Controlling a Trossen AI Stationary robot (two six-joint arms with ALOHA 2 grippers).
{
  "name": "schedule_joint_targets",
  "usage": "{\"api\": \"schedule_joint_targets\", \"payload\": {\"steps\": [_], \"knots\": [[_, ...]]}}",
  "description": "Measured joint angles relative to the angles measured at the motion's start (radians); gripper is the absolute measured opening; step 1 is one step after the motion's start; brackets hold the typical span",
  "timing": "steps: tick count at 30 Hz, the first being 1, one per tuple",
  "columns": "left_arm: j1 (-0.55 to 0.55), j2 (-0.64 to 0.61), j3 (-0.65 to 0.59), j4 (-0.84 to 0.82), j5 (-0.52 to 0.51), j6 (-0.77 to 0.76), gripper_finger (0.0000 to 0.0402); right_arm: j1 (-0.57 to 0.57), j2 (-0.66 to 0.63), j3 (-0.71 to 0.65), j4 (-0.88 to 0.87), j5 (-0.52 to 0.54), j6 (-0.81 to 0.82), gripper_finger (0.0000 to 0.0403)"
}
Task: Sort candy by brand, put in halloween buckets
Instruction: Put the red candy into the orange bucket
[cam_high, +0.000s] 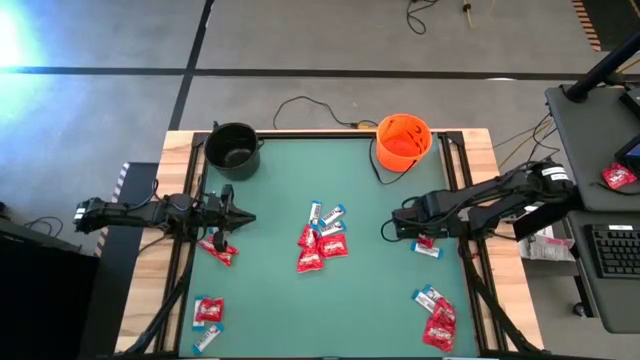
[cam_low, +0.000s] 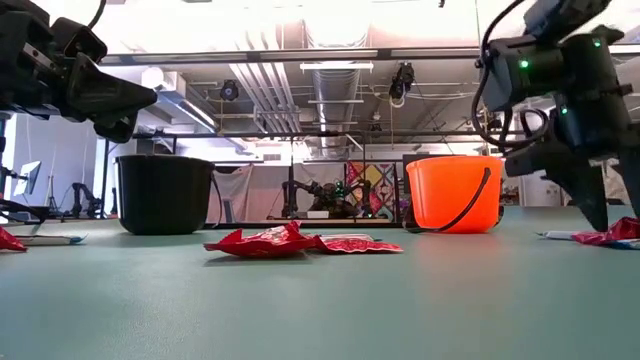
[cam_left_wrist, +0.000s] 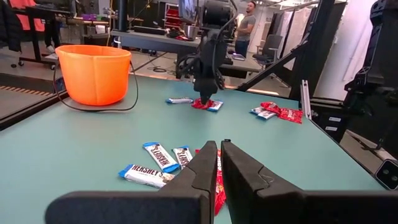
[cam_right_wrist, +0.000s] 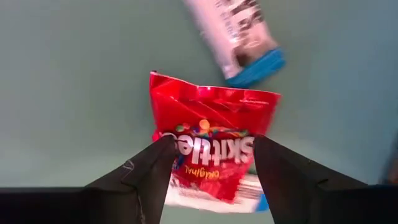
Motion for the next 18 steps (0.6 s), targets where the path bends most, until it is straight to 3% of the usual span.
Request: {"api": "schedule_joint_targets", "payload": {"steps": [8,18], "knots": [[0.0,0.0,0.0,0.0,0.0,0.0,0.0006,-0.001,0.009,-0.098,0.158,-0.009,-0.052,0.0171],[0.0,0.0,0.0,0.0,0.0,0.0,0.0006,0.008,-0.03,-0.081,0.153,0.04,-0.234,0.0048]]}}
